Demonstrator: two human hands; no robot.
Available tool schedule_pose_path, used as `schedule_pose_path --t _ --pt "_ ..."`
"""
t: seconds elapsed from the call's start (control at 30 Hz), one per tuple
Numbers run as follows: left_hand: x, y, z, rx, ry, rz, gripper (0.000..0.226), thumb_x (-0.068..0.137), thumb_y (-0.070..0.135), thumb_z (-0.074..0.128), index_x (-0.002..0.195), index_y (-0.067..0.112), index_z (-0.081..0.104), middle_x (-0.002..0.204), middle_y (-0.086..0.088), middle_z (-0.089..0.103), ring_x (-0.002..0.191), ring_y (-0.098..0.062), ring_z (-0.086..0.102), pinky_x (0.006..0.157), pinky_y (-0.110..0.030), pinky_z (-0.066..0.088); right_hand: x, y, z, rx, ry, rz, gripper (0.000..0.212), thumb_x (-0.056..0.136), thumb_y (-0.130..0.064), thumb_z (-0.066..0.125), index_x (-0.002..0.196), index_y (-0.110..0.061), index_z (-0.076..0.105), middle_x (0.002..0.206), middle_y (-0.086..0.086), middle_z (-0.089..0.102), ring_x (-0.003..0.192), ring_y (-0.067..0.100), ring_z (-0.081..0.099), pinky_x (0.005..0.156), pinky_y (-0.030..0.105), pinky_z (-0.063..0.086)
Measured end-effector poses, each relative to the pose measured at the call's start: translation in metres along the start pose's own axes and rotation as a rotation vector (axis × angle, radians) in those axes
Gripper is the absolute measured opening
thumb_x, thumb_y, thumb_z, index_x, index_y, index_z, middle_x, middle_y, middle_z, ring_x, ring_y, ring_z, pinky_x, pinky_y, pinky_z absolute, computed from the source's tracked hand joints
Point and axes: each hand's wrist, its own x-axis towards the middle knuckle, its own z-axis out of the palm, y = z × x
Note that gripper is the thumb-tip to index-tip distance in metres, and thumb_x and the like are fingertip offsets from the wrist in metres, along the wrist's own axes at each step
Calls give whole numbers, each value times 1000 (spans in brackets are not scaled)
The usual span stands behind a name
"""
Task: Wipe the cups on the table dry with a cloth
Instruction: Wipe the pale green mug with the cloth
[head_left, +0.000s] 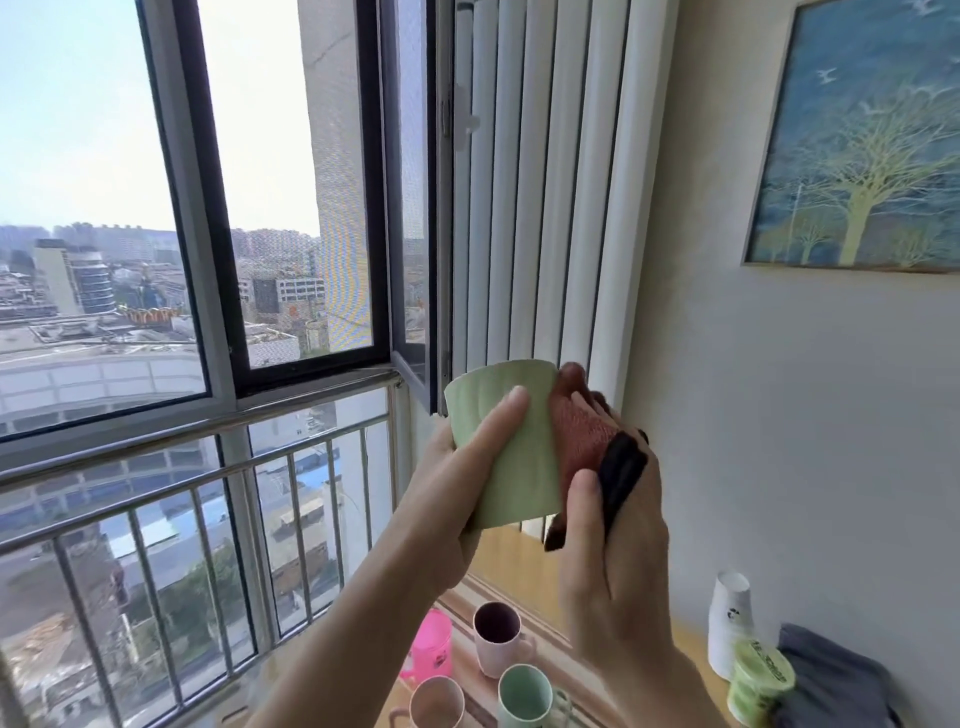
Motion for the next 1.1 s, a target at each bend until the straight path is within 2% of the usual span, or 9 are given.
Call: schedule_pose_path --t 0.23,0.37,0.43,0.5,0.63,0.8,0.93,1.03,1.1 --pt "3 -1 -6 -199 -114 -14 69 56 31 84 116 1 69 110 -19 77 95 -25 77 92 -42 61 -15 2 -12 48 -24 176 46 95 -46 33 118 -22 63 89 3 63 87 20 62 81 51 52" --pt "2 -5 -16 -174 -171 -3 59 55 28 80 106 1 69 98 -17 79 87 -23 78 77 -36 65 -10 4 -27 120 77 238 38 91 -46 34 76 -36 67 54 -7 56 54 7 51 58 22 44" --pt "0 -9 -15 -130 -180 -12 61 58 27 80 110 -1 67 99 -18 79 88 -25 78 76 -38 65 9 7 -28 126 104 212 35 93 -45 34 85 -37 67 63 -20 59 60 6 50 61 23 44" --pt "0 -14 -11 -115 -176 20 64 62 27 81 117 -2 63 104 -20 77 93 -27 76 81 -42 64 18 8 -22 81 85 123 35 97 -42 33 118 -41 61 103 -8 69 95 16 63 84 43 52" --pt "0 -26 -1 -72 -117 106 71 57 27 86 118 4 60 96 -12 76 86 -20 75 70 -31 62 4 5 -8 -34 64 -88 59 98 -28 36 136 -70 20 147 -14 42 138 35 44 108 59 41" --pt "2 -23 -4 -71 -106 188 70 57 23 85 118 1 59 91 -9 77 83 -17 76 67 -25 60 -21 14 -14 -91 -63 -229 62 96 -16 39 150 -45 29 154 -28 32 145 26 39 115 47 37" --pt "8 -20 -17 -9 -12 158 79 51 29 87 120 5 59 93 -12 73 79 -17 76 63 -26 60 -30 29 -38 -49 112 -59 37 100 -34 38 129 -22 59 122 11 66 115 18 64 94 34 52" --pt "7 -27 -21 38 -24 140 72 56 35 86 119 11 61 98 -11 74 86 -20 74 69 -31 61 -5 33 -44 -7 281 212 55 94 -61 35 83 -11 56 64 -9 58 58 3 56 57 26 43" --pt "5 -34 -17 44 -74 117 65 61 38 84 117 13 63 98 -8 74 90 -19 72 75 -33 61 11 31 -36 79 229 263 50 92 -55 35 92 -11 58 75 -13 61 67 0 56 67 24 46"
